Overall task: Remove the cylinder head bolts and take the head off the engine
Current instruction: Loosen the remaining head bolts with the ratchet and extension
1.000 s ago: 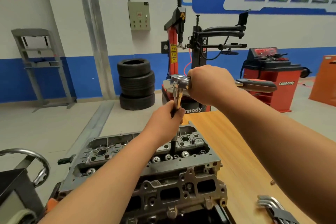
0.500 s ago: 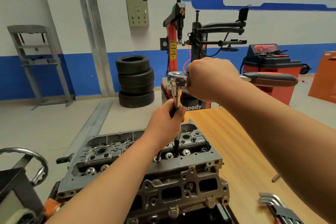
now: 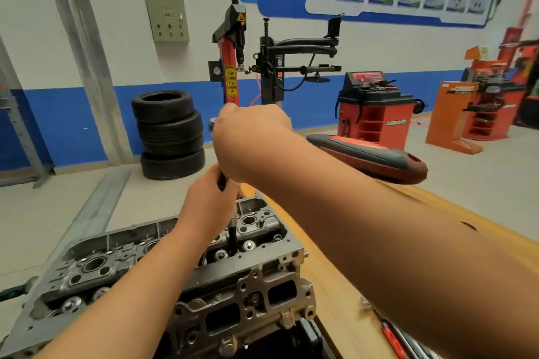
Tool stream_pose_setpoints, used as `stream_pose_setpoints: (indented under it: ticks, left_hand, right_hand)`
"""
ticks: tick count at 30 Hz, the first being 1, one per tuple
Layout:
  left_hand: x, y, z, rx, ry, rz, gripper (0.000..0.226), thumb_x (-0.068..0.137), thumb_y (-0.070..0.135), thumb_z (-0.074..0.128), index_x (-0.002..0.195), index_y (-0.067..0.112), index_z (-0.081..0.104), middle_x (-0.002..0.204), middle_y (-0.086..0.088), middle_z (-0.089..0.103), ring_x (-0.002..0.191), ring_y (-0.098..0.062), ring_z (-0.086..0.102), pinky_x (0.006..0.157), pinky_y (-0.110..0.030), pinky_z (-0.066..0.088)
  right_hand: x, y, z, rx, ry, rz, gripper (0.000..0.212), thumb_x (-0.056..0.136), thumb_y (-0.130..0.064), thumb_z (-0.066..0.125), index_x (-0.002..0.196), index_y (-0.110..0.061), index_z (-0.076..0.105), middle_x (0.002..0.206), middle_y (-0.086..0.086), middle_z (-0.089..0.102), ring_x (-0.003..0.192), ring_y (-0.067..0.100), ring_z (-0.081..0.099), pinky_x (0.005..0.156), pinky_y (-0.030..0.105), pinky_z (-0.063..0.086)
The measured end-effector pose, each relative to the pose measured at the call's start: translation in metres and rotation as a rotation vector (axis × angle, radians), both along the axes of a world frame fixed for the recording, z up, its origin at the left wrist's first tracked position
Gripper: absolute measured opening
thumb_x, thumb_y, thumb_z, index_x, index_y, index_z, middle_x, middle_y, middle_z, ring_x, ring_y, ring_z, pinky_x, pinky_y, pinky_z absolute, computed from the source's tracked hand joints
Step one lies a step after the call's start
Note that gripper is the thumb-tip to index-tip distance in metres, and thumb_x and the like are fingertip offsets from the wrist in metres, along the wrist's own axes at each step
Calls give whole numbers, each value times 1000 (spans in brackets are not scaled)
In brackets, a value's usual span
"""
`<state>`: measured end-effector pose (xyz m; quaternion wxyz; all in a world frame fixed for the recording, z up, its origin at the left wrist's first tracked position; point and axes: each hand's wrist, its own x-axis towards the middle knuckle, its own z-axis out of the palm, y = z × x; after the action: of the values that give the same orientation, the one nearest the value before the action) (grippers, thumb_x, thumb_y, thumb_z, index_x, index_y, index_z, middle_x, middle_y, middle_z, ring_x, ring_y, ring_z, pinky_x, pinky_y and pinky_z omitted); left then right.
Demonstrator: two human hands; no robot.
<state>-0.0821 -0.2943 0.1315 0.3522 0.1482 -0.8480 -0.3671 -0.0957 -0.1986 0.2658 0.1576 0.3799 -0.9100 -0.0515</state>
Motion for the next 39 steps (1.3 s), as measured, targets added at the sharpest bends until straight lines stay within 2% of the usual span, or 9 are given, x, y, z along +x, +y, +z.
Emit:
stream_pose_setpoints:
  ticks: [5, 8, 12, 18, 22, 27, 30, 34, 39]
  left_hand:
    - [-4, -1, -2, 40, 27, -27, 19, 96, 38, 49, 83, 28, 58, 71, 5, 64, 60, -1, 59, 45, -16, 39]
    - [-9, 0, -4, 56, 68, -8, 21, 98, 36, 48, 84, 23, 58, 72, 3, 64, 57, -2, 60, 42, -12, 39]
    - [-13, 2, -7, 38, 62, 26, 23, 98, 40, 46, 84, 25, 57, 75, 4, 64, 70, -13, 59, 60, -32, 46]
    - [-12, 2, -6, 38, 54, 33, 22, 98, 40, 45, 86, 25, 56, 77, 3, 65, 72, -16, 61, 63, -34, 49]
    - [-8, 2, 3, 22, -43, -7, 16, 98, 40, 46, 86, 34, 52, 77, 8, 65, 70, -9, 61, 57, -27, 43]
    - [-4, 7, 13, 4, -141, 24, 17, 99, 37, 43, 102, 25, 56, 86, 2, 67, 81, -18, 63, 75, -39, 55]
    - [-7, 8, 25, -2, -238, 62, 22, 98, 31, 43, 103, 16, 59, 92, -6, 68, 87, -25, 63, 81, -42, 54]
    - [-4, 6, 33, 47, -285, -7, 19, 95, 26, 44, 92, 17, 60, 88, -2, 69, 76, -16, 61, 60, -29, 42]
    - [3, 8, 25, 150, -216, -73, 21, 98, 35, 45, 95, 20, 59, 82, 3, 63, 71, -14, 56, 62, -30, 42]
  right_hand:
    - [-15, 15, -7, -104, 322, 118, 20, 94, -10, 48, 109, -13, 60, 77, 2, 46, 66, 28, 45, 54, 34, 33]
    - [-23, 6, -10, -92, 473, 205, 21, 94, -8, 46, 107, -12, 63, 74, 2, 44, 63, 27, 43, 44, 32, 22]
    - [-29, 12, -18, -129, 540, 218, 22, 90, -3, 42, 94, -9, 62, 60, 3, 38, 44, 23, 29, 40, 29, 15]
    - [-28, 9, -17, -127, 498, 135, 14, 88, -2, 46, 88, -11, 57, 60, 4, 42, 42, 22, 29, 40, 28, 17]
    - [-14, 27, 4, -23, 247, 28, 9, 87, -15, 50, 90, -14, 42, 69, 1, 42, 56, 20, 41, 45, 30, 28]
    - [23, 86, 35, 230, 163, -243, 8, 93, -18, 45, 91, -14, 38, 82, -2, 41, 84, 27, 47, 71, 36, 42]
    - [52, 86, 26, 200, 137, -214, 11, 90, -14, 49, 98, -14, 42, 78, 0, 45, 77, 26, 49, 61, 34, 38]
    - [68, 95, 21, 150, 111, -238, 17, 86, -12, 51, 95, -15, 37, 71, 4, 37, 57, 25, 37, 48, 31, 30]
    - [37, 103, 13, 67, 362, -279, 17, 88, -6, 51, 72, -12, 46, 63, 4, 43, 51, 24, 39, 47, 29, 32]
